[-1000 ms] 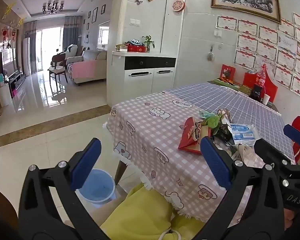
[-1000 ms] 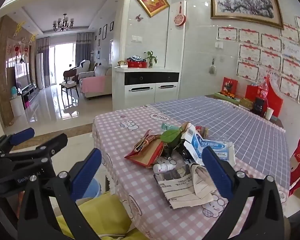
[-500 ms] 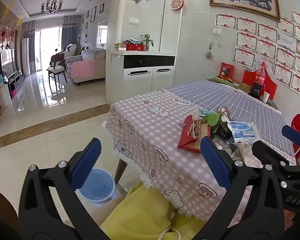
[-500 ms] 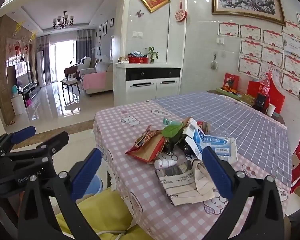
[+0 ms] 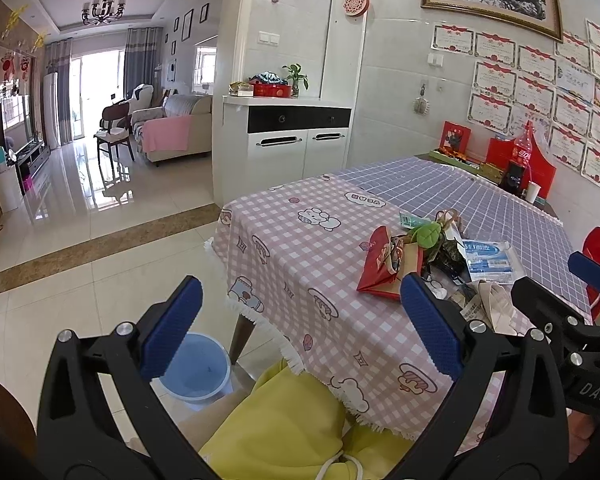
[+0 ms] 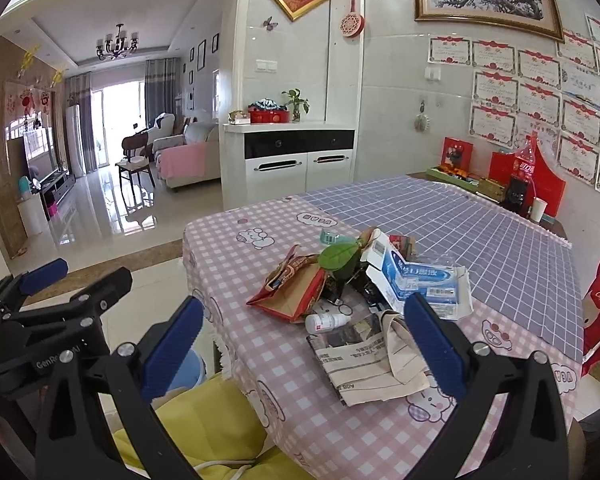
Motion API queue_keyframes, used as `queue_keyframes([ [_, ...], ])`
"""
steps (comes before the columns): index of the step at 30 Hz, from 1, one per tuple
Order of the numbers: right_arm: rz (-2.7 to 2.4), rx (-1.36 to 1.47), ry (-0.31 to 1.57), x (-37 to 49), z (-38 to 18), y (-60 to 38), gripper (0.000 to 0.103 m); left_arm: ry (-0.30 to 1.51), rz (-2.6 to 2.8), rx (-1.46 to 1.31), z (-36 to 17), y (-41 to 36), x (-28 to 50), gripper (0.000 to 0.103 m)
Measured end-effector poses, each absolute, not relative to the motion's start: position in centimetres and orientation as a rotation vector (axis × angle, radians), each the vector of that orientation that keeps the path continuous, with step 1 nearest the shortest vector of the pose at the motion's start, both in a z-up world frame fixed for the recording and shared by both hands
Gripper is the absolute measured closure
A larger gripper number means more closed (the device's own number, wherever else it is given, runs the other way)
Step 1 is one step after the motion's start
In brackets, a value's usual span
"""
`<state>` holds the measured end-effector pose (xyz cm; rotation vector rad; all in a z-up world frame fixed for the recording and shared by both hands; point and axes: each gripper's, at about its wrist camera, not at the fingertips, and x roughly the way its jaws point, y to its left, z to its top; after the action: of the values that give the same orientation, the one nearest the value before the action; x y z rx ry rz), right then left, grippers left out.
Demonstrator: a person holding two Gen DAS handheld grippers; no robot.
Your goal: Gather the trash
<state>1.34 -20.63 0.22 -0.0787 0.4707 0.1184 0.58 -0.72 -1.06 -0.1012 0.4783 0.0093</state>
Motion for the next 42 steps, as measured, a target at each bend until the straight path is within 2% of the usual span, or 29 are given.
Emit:
queue_keyframes([
  [42,0.091,-0.056,0.507,1.48,-0.2,-20.74,0.004,0.513,-0.009,-0.113,-1.27,-0.12,1.19,0.006],
])
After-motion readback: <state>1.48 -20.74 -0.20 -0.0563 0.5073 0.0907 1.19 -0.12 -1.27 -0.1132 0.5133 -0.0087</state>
